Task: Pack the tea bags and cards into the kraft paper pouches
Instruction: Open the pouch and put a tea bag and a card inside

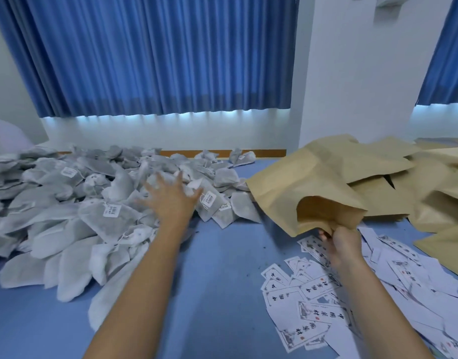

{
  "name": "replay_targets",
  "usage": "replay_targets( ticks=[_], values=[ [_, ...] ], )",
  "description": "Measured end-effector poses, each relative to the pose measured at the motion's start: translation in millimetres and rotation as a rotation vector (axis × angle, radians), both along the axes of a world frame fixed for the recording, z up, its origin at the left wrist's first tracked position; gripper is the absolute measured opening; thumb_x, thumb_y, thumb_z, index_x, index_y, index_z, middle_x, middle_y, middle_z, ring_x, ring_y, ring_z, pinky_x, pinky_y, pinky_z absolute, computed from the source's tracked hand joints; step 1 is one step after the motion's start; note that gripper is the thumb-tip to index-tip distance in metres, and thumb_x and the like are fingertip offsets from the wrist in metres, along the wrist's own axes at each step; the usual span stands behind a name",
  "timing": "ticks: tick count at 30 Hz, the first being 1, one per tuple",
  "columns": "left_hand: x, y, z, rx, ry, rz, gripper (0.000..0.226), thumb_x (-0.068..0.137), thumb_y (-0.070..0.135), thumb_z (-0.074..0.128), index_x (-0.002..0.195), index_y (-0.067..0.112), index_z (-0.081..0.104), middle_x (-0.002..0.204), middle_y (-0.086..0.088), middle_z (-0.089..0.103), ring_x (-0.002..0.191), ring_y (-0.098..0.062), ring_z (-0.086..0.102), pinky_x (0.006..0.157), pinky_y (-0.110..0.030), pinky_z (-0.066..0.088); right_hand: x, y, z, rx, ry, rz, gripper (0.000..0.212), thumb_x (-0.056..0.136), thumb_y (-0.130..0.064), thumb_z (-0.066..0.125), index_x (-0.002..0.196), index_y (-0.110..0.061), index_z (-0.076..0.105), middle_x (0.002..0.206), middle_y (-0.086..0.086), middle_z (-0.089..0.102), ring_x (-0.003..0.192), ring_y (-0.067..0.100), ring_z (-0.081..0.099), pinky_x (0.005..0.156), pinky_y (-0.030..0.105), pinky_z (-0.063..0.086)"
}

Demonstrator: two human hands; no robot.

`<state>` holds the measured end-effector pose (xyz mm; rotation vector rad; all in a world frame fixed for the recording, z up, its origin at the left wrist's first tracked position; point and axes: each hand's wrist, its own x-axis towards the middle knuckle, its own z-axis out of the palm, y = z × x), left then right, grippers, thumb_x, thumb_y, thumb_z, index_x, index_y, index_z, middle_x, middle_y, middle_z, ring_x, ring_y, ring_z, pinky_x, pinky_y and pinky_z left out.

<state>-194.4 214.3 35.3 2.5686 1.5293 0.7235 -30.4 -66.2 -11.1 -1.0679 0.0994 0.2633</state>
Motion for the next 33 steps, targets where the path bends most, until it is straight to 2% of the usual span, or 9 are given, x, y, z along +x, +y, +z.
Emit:
replay_targets(
  ticks=[2, 5, 9, 13, 19, 22, 25, 28, 33],
  values=[
    [-12, 39, -20, -0.196, 0.115, 0.021, 0.071, 0.079, 0.078, 0.039, 0.143, 0.048, 0.026, 0.16, -0.002, -0.001, 0.141, -0.047, -0.003, 0.105, -0.073, 0.009, 2, -1, 0, 0.024, -0.004, -0.02, 0.02, 0.091, 0.008, 0.042, 0.103, -0.003, 0.053, 0.083, 0.01, 0.055, 0.063, 0.019, 0.049, 0.041, 0.016, 0.044],
    [-12, 69, -41, -0.291, 0.237, -0.08, 0.068, 0.078, 0.076, 0.044, 0.139, 0.046, 0.038, 0.158, 0.002, 0.004, 0.141, -0.045, -0.004, 0.113, -0.059, 0.011, 4, -1, 5, 0.067, -0.036, -0.04, 0.02, 0.093, 0.008, 0.043, 0.089, -0.009, 0.055, 0.082, 0.009, 0.054, 0.064, 0.019, 0.049, 0.041, 0.016, 0.043],
    [0, 64, -42, -0.224, 0.36, -0.232, 0.07, 0.078, 0.072, 0.046, 0.138, 0.037, 0.044, 0.157, 0.0, 0.02, 0.145, -0.035, 0.006, 0.112, -0.063, 0.007, 8, -4, 12, 0.106, -0.039, -0.096, 0.023, 0.093, 0.005, 0.046, 0.085, -0.015, 0.054, 0.081, 0.004, 0.057, 0.064, 0.016, 0.051, 0.045, 0.018, 0.046],
    [8, 15, -45, -0.193, 0.367, -0.395, 0.064, 0.073, 0.066, 0.053, 0.133, 0.042, 0.048, 0.153, 0.004, 0.03, 0.141, -0.035, 0.013, 0.107, -0.056, 0.027, 5, -6, 15, 0.148, -0.035, -0.12, 0.027, 0.092, 0.004, 0.047, 0.084, -0.019, 0.058, 0.079, 0.0, 0.061, 0.057, 0.012, 0.053, 0.048, 0.018, 0.046],
    [21, -81, -48, -0.06, 0.268, -0.792, 0.053, 0.072, 0.064, 0.06, 0.121, 0.045, 0.052, 0.135, 0.011, 0.042, 0.133, -0.023, 0.022, 0.098, -0.046, 0.03, 2, -16, 17, 0.152, 0.049, -0.115, 0.017, 0.093, 0.007, 0.044, 0.093, -0.006, 0.054, 0.082, 0.01, 0.055, 0.06, 0.018, 0.05, 0.043, 0.016, 0.043],
    [18, -98, -49, -0.027, 0.164, -0.702, 0.082, 0.065, 0.073, 0.058, 0.138, 0.053, 0.025, 0.152, 0.007, 0.007, 0.142, -0.025, -0.006, 0.105, -0.061, 0.014, 2, -22, 16, 0.13, 0.08, -0.091, 0.021, 0.094, 0.006, 0.043, 0.081, -0.007, 0.053, 0.079, 0.011, 0.054, 0.06, 0.017, 0.05, 0.042, 0.016, 0.042],
    [13, -106, -54, -0.213, 0.226, -0.471, 0.106, 0.059, 0.081, 0.054, 0.141, 0.055, -0.008, 0.151, 0.004, -0.03, 0.139, -0.035, -0.026, 0.103, -0.071, 0.005, 5, -29, 15, 0.117, 0.102, -0.085, 0.022, 0.095, 0.007, 0.042, 0.08, -0.006, 0.052, 0.077, 0.012, 0.053, 0.06, 0.018, 0.049, 0.038, 0.015, 0.04],
    [12, -120, -62, -0.365, 0.31, -0.452, 0.094, 0.067, 0.074, 0.058, 0.143, 0.054, 0.007, 0.156, -0.001, -0.007, 0.14, -0.038, -0.001, 0.103, -0.058, 0.023, 2, -31, 12, 0.135, 0.124, -0.077, 0.022, 0.097, 0.005, 0.042, 0.081, -0.007, 0.053, 0.077, 0.011, 0.055, 0.06, 0.016, 0.049, 0.039, 0.016, 0.041],
    [16, -130, -58, -0.19, 0.045, -0.505, 0.064, 0.078, 0.044, 0.067, 0.135, 0.032, 0.04, 0.133, -0.002, 0.032, 0.12, -0.031, 0.036, 0.088, -0.037, 0.044, -3, -35, 12, 0.153, 0.164, -0.062, 0.019, 0.099, 0.0, 0.043, 0.084, -0.006, 0.052, 0.081, 0.01, 0.055, 0.061, 0.014, 0.049, 0.041, 0.014, 0.042]
  ],
)
